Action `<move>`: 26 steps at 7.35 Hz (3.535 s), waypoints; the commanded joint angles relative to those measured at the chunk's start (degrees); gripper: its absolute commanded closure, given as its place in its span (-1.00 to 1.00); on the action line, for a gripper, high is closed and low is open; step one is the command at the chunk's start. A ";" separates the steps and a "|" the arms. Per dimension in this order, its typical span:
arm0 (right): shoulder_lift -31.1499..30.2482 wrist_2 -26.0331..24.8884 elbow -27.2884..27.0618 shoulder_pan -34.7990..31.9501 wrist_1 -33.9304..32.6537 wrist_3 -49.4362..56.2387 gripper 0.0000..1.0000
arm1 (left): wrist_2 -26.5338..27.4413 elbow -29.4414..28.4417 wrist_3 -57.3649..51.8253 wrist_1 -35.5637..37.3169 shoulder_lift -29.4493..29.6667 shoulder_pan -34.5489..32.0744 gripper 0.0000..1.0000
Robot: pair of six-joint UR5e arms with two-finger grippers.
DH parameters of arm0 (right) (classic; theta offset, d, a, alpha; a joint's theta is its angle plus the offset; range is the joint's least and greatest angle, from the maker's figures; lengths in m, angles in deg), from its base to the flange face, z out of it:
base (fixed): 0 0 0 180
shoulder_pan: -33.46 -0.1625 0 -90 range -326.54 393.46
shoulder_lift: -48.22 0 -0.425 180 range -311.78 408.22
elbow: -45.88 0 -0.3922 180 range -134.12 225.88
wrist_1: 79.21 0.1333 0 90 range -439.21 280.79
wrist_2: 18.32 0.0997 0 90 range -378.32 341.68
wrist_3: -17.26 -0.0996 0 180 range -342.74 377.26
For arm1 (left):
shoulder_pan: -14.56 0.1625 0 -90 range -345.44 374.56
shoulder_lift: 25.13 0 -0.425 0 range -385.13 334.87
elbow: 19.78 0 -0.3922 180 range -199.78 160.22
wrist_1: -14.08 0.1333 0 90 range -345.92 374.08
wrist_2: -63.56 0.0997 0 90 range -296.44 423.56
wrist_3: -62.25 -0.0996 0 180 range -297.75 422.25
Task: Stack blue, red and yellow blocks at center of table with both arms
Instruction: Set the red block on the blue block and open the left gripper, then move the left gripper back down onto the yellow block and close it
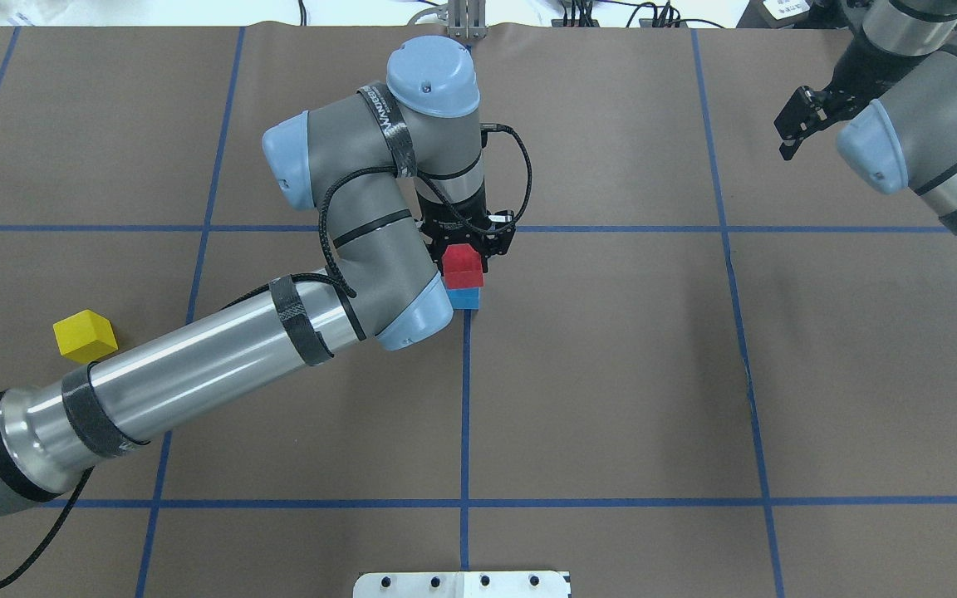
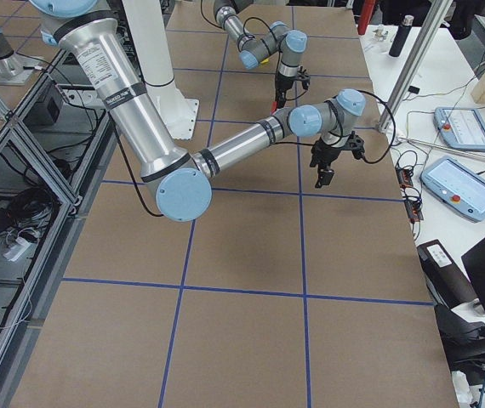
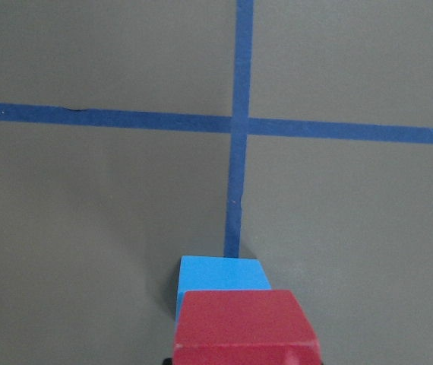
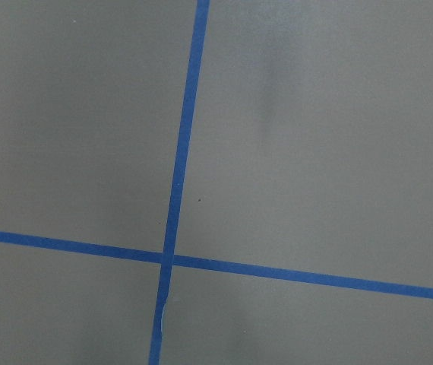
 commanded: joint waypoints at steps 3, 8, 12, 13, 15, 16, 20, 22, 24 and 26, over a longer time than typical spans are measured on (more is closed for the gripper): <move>-0.03 0.00 0.14 0.01 0.00 0.00 -0.99 | 0.24 0.02 -0.01 0.07 -0.19 -0.09 1.00; -0.03 0.00 0.14 0.01 0.00 0.00 -0.99 | 2.70 3.51 0.16 -0.55 -1.59 0.00 -1.00; 0.15 0.00 0.14 -0.08 0.00 0.00 -0.99 | 2.09 32.18 -7.51 19.33 -10.34 -4.56 -1.00; 0.15 0.00 0.14 -0.08 0.00 0.00 -0.99 | 2.17 39.58 -8.87 22.10 -17.78 -7.27 -1.00; 0.15 -0.09 0.14 -0.08 0.09 0.09 -0.99 | 2.70 45.71 -21.88 21.51 -34.39 -13.86 -1.00; 0.15 -0.09 0.14 0.01 0.44 0.09 -0.99 | 2.70 45.55 -26.42 20.90 -37.86 -15.98 -1.00; 0.50 -0.18 0.14 0.01 0.44 0.00 -0.99 | 5.78 36.02 -4.85 -14.51 -57.39 -15.83 -1.00; 0.33 -0.18 0.06 0.01 0.44 0.00 -0.99 | 6.21 33.24 1.99 -20.15 -58.63 -15.13 -1.00; 0.41 -0.18 0.06 0.01 0.44 0.00 -1.00 | 10.33 33.15 5.95 -19.80 -58.02 -10.23 -1.00; 0.33 -0.18 0.06 -0.34 0.53 0.09 -0.99 | 10.70 32.80 5.88 -19.80 -58.28 -8.45 -1.00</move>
